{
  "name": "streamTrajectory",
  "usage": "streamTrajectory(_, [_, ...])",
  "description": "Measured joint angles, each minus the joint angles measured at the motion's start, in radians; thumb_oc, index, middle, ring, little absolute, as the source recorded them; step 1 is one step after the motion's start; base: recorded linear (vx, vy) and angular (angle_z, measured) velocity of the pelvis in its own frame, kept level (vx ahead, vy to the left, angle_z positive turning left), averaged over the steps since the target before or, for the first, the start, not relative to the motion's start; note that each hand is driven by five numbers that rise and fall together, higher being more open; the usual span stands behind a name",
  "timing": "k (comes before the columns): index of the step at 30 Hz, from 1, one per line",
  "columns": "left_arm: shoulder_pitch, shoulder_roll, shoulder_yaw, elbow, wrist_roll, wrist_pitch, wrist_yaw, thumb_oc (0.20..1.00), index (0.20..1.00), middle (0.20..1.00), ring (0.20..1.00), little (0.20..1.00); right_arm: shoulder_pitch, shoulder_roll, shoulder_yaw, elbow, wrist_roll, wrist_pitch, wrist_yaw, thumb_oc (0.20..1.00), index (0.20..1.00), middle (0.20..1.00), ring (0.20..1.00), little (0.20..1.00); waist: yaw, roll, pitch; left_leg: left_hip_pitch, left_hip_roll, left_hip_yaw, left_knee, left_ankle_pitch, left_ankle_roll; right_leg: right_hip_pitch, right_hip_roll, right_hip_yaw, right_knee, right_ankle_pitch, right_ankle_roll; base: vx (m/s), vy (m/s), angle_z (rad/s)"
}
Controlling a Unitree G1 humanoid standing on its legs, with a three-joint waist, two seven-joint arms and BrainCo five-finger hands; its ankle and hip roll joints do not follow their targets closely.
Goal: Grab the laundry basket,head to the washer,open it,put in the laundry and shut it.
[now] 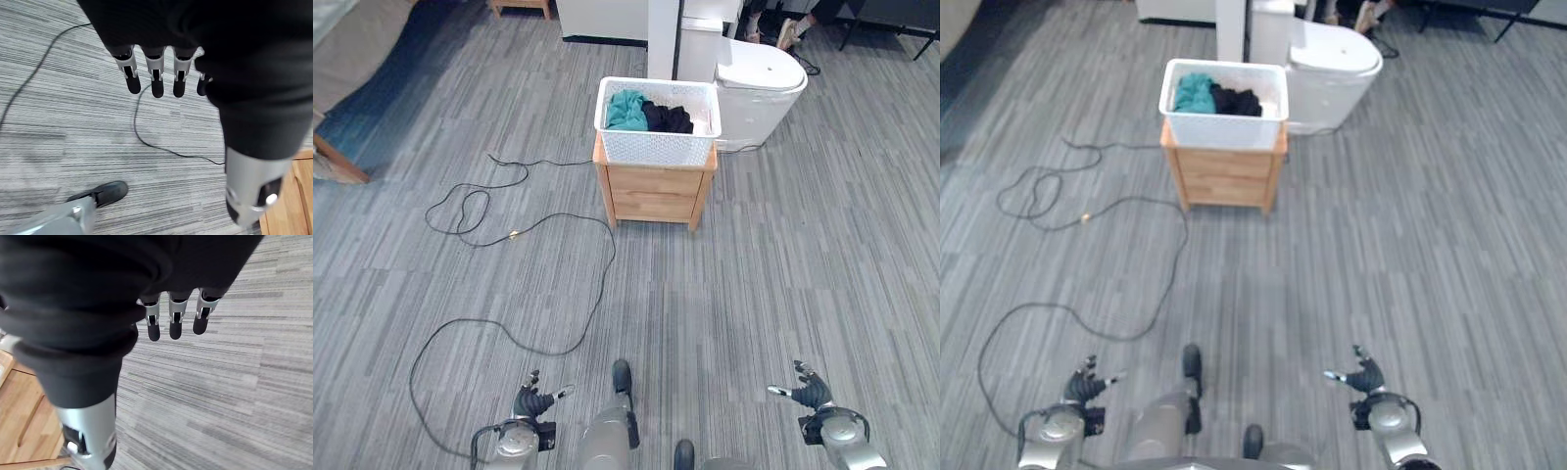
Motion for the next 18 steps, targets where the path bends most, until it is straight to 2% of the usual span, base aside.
streamTrajectory(1, [-0.040, 0.019, -0.017, -0.005, 0.000, 0.000, 0.003, 1.000, 1.000, 1.000, 1.000, 1.000, -0.013, 0.018, 0.002, -0.027, 0.000, -0.004, 0.002, 1.000, 1.000, 1.000, 1.000, 1.000, -0.009, -0.016, -0.004, 0.023, -0.030, 0.009, 0.003, -0.039, 0.032, -0.025, -0.035, -0.008, 0.085, 0.022, 0.032, 0.33, 0.187, -0.09])
streamTrajectory(3, [-0.088, 0.035, -0.021, -0.010, 0.000, -0.001, 0.007, 1.000, 1.000, 1.000, 1.000, 1.000, -0.050, 0.027, 0.007, -0.038, 0.000, -0.004, 0.003, 1.000, 1.000, 1.000, 1.000, 1.000, -0.013, -0.016, -0.002, 0.069, -0.043, 0.015, 0.002, -0.079, 0.039, -0.132, -0.074, -0.012, 0.355, 0.019, 0.054, 0.33, 0.184, -0.11])
streamTrajectory(4, [-0.104, 0.043, -0.025, -0.010, 0.000, -0.002, 0.009, 1.000, 1.000, 1.000, 1.000, 1.000, -0.051, 0.028, 0.007, -0.050, 0.000, -0.006, 0.003, 1.000, 1.000, 1.000, 1.000, 1.000, -0.014, -0.018, -0.001, 0.085, -0.053, 0.012, 0.002, -0.079, 0.039, -0.158, -0.090, -0.013, 0.422, 0.010, 0.061, 0.27, 0.148, -0.19])
streamTrajectory(5, [-0.114, 0.045, -0.032, -0.021, 0.000, -0.003, 0.013, 1.000, 1.000, 1.000, 1.000, 1.000, -0.051, 0.021, 0.011, -0.070, 0.000, -0.007, 0.003, 1.000, 1.000, 1.000, 1.000, 1.000, -0.015, -0.008, 0.004, 0.119, -0.054, 0.004, 0.004, -0.128, 0.083, -0.210, -0.087, -0.004, 0.501, 0.007, 0.062, 0.20, 0.110, -0.39])
streamTrajectory(6, [-0.103, 0.058, -0.037, -0.029, 0.000, -0.003, 0.019, 1.000, 1.000, 1.000, 1.000, 1.000, -0.064, 0.029, 0.007, -0.083, -0.001, -0.011, 0.002, 1.000, 1.000, 1.000, 1.000, 1.000, -0.009, 0.004, 0.011, 0.170, -0.053, -0.007, -0.019, -0.143, 0.046, -0.264, -0.095, -0.007, 0.599, -0.002, 0.062, 0.18, 0.077, -0.32])
streamTrajectory(7, [-0.105, 0.060, -0.040, -0.029, 0.000, -0.001, 0.020, 1.000, 1.000, 1.000, 1.000, 1.000, -0.059, 0.026, 0.009, -0.098, -0.001, -0.012, 0.003, 1.000, 1.000, 1.000, 1.000, 1.000, -0.024, 0.009, 0.011, 0.187, -0.059, -0.014, -0.020, -0.145, 0.048, -0.294, -0.094, 0.007, 0.604, -0.012, 0.052, 0.27, 0.104, -0.31])
streamTrajectory(8, [-0.104, 0.054, -0.039, -0.036, 0.000, -0.007, 0.023, 1.000, 1.000, 1.000, 1.000, 1.000, -0.064, 0.015, 0.021, -0.100, -0.002, -0.007, 0.003, 1.000, 1.000, 1.000, 1.000, 1.000, -0.036, 0.023, 0.020, 0.226, -0.059, -0.011, -0.044, -0.165, 0.059, -0.370, -0.084, -0.008, 0.592, -0.022, 0.047, 0.36, 0.063, -0.07])
streamTrajectory(10, [-0.103, 0.046, -0.039, -0.026, 0.000, -0.008, 0.023, 1.000, 1.000, 1.000, 1.000, 1.000, -0.067, 0.011, 0.033, -0.102, -0.005, -0.005, 0.002, 1.000, 1.000, 1.000, 1.000, 1.000, -0.052, 0.040, 0.033, 0.265, -0.065, -0.002, -0.079, -0.185, 0.052, -0.474, -0.086, -0.051, 0.516, -0.022, 0.047, 0.29, 0.017, -0.22])
streamTrajectory(11, [-0.104, 0.043, -0.037, -0.008, 0.000, -0.009, 0.024, 1.000, 1.000, 1.000, 1.000, 1.000, -0.066, 0.006, 0.049, -0.102, -0.009, -0.002, 0.004, 1.000, 1.000, 1.000, 1.000, 1.000, -0.049, 0.042, 0.042, 0.278, -0.065, 0.018, -0.081, -0.206, 0.033, -0.528, -0.098, -0.109, 0.437, -0.014, 0.045, 0.19, -0.044, -0.32])
streamTrajectory(12, [-0.095, 0.042, -0.035, 0.009, -0.001, 0.004, 0.023, 1.000, 1.000, 1.000, 1.000, 1.000, -0.069, 0.011, 0.048, -0.107, -0.010, -0.001, 0.003, 1.000, 1.000, 1.000, 1.000, 1.000, -0.048, 0.037, 0.045, 0.287, -0.072, 0.030, -0.079, -0.203, 0.027, -0.563, -0.104, -0.137, 0.345, 0.001, 0.045, 0.31, -0.079, -0.23])
streamTrajectory(13, [-0.086, 0.040, -0.035, 0.006, -0.001, 0.005, 0.022, 1.000, 1.000, 1.000, 1.000, 1.000, -0.052, 0.009, 0.048, -0.110, -0.010, 0.001, 0.004, 1.000, 1.000, 1.000, 1.000, 1.000, -0.060, 0.036, 0.046, 0.299, -0.078, 0.035, -0.078, -0.209, 0.019, -0.600, -0.104, -0.138, 0.304, 0.027, 0.039, 0.32, -0.100, 0.14])
streamTrajectory(14, [-0.075, 0.040, -0.031, 0.006, -0.001, 0.001, 0.023, 1.000, 1.000, 1.000, 1.000, 1.000, -0.040, 0.008, 0.048, -0.101, -0.010, 0.006, 0.004, 1.000, 1.000, 1.000, 1.000, 1.000, -0.069, 0.038, 0.048, 0.318, -0.078, 0.022, -0.077, -0.223, -0.003, -0.614, -0.099, -0.161, 0.220, 0.047, 0.048, 0.33, -0.123, 0.29])
streamTrajectory(15, [-0.075, 0.040, -0.028, 0.007, -0.001, 0.001, 0.023, 1.000, 1.000, 1.000, 1.000, 1.000, -0.033, 0.008, 0.046, -0.096, -0.010, 0.008, 0.004, 1.000, 1.000, 1.000, 1.000, 1.000, -0.070, 0.036, 0.048, 0.330, -0.078, 0.011, -0.076, -0.235, -0.018, -0.614, -0.093, -0.163, 0.149, 0.064, 0.051, 0.41, -0.192, 0.46])
streamTrajectory(16, [-0.076, 0.038, -0.024, 0.015, -0.001, 0.000, 0.023, 1.000, 1.000, 1.000, 1.000, 1.000, -0.029, 0.007, 0.041, -0.088, -0.010, 0.016, 0.004, 1.000, 1.000, 1.000, 1.000, 1.000, -0.072, 0.031, 0.050, 0.360, -0.081, -0.012, -0.076, -0.252, -0.038, -0.609, -0.083, -0.136, 0.035, 0.106, 0.061, 0.55, -0.299, 0.84])
streamTrajectory(17, [-0.073, 0.036, -0.023, 0.010, -0.001, 0.001, 0.021, 1.000, 1.000, 1.000, 1.000, 1.000, -0.021, 0.007, 0.033, -0.087, -0.010, 0.017, 0.003, 1.000, 1.000, 1.000, 1.000, 1.000, -0.079, 0.028, 0.051, 0.394, -0.083, -0.053, -0.068, -0.272, -0.066, -0.562, -0.080, -0.109, 0.015, 0.133, 0.053, 0.43, -0.254, 1.07])
streamTrajectory(18, [-0.069, 0.027, -0.024, 0.004, -0.001, -0.001, 0.021, 1.000, 1.000, 1.000, 1.000, 1.000, -0.013, 0.006, 0.033, -0.081, -0.010, 0.015, 0.003, 1.000, 1.000, 1.000, 1.000, 1.000, -0.082, 0.024, 0.050, 0.409, -0.084, -0.069, -0.053, -0.283, -0.076, -0.521, -0.085, -0.088, 0.000, 0.182, 0.028, 0.32, -0.209, 1.07])
